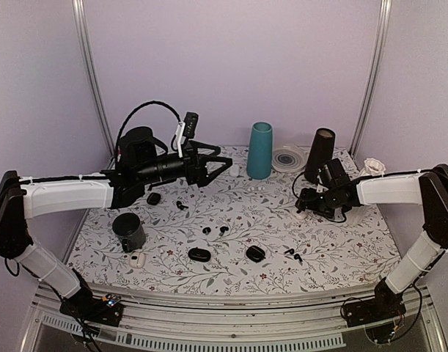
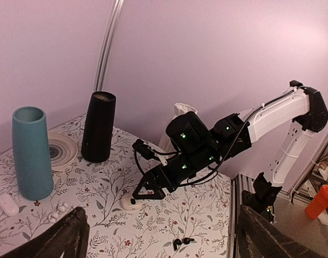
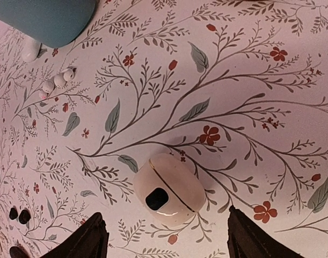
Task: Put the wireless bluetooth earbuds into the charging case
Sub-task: Place the charging case with the earbuds at the center of the board, then pick up the charging case from the center of the board.
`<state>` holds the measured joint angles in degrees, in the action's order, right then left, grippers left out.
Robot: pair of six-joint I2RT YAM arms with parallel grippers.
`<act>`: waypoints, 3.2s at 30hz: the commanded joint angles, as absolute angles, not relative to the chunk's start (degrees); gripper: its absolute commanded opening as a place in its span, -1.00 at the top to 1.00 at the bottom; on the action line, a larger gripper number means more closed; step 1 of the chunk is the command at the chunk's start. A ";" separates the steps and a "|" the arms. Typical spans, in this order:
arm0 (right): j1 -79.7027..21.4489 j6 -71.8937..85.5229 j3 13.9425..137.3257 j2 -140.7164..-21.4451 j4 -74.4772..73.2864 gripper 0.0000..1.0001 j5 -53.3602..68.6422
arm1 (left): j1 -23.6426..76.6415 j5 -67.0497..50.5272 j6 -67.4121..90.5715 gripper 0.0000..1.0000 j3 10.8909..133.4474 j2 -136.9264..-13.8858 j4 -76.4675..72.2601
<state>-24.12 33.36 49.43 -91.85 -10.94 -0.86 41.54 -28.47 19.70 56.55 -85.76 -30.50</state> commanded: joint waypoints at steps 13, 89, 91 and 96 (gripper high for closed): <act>-33.84 29.37 50.03 -86.32 -8.92 -0.61 0.00 | 40.87 -25.07 19.77 -0.92 58.38 -86.64 -27.31; -60.30 7.29 50.43 -77.82 -2.49 0.60 -21.80 | 37.62 -28.02 28.47 -0.81 62.13 -91.76 -22.07; -60.29 5.87 51.01 -76.98 -2.48 0.60 -23.57 | 37.62 -31.18 29.21 -0.75 63.88 -93.19 -20.56; -60.30 3.11 51.80 -74.89 -1.59 0.60 -27.13 | 37.83 -37.64 30.01 -0.59 68.55 -96.57 -16.36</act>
<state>-60.01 6.46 50.39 -77.41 -3.79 -22.41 38.30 -31.00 28.82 65.04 -94.30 -20.47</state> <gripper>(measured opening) 0.454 0.811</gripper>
